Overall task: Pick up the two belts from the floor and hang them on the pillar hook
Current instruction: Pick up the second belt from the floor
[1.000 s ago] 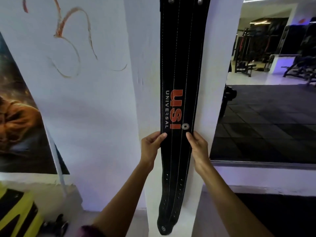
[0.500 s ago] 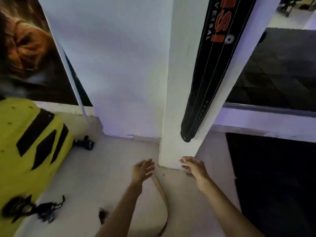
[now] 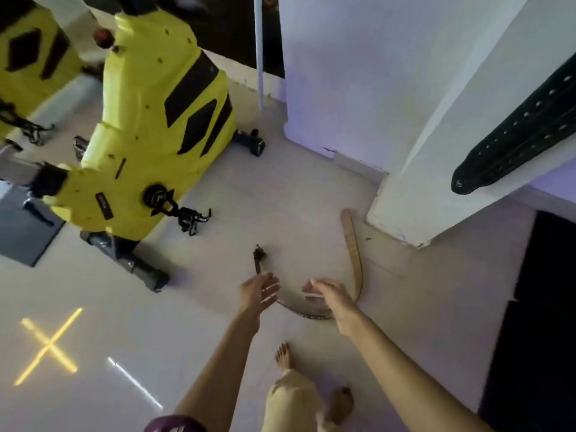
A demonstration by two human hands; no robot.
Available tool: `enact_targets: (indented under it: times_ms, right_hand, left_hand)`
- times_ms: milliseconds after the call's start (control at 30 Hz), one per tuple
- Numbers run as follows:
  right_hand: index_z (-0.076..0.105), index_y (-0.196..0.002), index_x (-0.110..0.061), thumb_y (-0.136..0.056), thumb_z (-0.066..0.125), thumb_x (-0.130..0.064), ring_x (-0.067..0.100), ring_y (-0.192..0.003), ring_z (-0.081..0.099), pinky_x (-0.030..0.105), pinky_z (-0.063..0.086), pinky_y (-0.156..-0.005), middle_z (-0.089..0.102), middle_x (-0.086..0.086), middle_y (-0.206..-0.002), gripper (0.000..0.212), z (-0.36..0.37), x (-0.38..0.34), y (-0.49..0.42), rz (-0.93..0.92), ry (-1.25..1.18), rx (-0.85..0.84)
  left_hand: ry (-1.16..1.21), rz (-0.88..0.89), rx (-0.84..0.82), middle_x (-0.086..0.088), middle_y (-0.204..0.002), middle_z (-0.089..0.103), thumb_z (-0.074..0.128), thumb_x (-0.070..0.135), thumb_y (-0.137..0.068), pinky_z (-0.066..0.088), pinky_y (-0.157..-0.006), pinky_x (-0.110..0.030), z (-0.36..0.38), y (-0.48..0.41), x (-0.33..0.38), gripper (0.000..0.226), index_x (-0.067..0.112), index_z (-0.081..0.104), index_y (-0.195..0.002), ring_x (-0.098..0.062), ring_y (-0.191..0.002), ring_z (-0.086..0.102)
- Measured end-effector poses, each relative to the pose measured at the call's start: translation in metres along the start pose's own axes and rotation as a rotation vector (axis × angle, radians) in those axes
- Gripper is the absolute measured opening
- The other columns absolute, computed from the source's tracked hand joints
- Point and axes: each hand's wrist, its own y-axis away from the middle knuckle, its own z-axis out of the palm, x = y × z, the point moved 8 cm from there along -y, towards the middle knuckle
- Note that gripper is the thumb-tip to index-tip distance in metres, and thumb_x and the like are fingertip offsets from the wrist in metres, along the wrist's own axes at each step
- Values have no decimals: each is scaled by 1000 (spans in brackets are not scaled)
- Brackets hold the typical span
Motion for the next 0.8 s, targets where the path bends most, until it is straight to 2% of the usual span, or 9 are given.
enact_targets:
  times_ms: [167,300,333,467,533,600,667,700,800]
  right_hand:
    - [60,-76,-19,-93,45,-20,12,-71,58,26,39,-61,66,-1,-85,23,53,18,-36,100,49,1]
    - [61,-80,-18,-92,45,-18,12,-70,58,24,36,-62,69,-15,-53,20,86,35,-108,160,29,69]
    - [61,-81,-18,-92,45,-17,11,-69,58,24,35,-61,68,-14,-52,20,96,41,-134,154,47,92]
    - [62,-81,-13,-91,49,-12,11,-60,60,21,41,-53,65,2,-76,17,131,97,-289,125,149,165]
    - [65,-79,-9,-90,52,-17,21,-74,59,27,42,-61,64,8,-80,19,147,137,-387,76,259,211]
    - [63,-74,-4,-89,53,-34,23,-78,53,33,37,-66,59,10,-75,34,171,175,-480,-11,465,197]
    - [44,-56,-13,-84,58,-44,23,-70,46,32,30,-56,46,3,-59,44,195,216,-555,-53,655,162]
    - [41,-55,-16,-82,62,-43,24,-69,46,28,28,-51,44,1,-57,43,204,236,-583,-60,685,163]
    - [65,-86,-3,-86,61,-27,33,-83,63,28,37,-61,66,15,-79,24,218,271,-623,-52,651,227]
  left_hand:
    - [58,-65,40,-10,-88,67,51,12,-91,51,-75,-33,-59,-38,5,17,8,65,-83,-22,-79,64]
    - [53,-145,11,-10,-92,68,49,17,-92,50,-76,-33,-90,-111,1,20,8,67,-91,-23,-81,64]
    - [34,-154,-2,-10,-93,68,48,17,-93,50,-77,-33,-96,-141,-3,22,9,67,-89,-23,-82,64]
    - [-3,-174,10,-11,-91,69,48,22,-95,51,-77,-34,-113,-311,-54,25,7,68,-90,-24,-82,65]
    - [3,-186,51,-9,-91,67,44,23,-97,49,-74,-31,-121,-409,-97,27,5,64,-99,-20,-79,63]
    - [-9,-211,98,-8,-89,62,39,19,-98,44,-67,-28,-132,-494,-146,24,6,57,-109,-16,-73,57]
    - [-46,-238,110,-10,-96,60,36,17,-99,44,-68,-29,-138,-559,-188,23,8,52,-113,-17,-75,56]
    - [-60,-259,86,-11,-101,59,37,17,-99,46,-73,-32,-140,-582,-206,24,8,53,-115,-20,-80,57]
    - [-151,-281,0,-12,-110,59,40,14,-97,46,-89,-40,-142,-616,-234,31,3,54,-123,-25,-98,56]
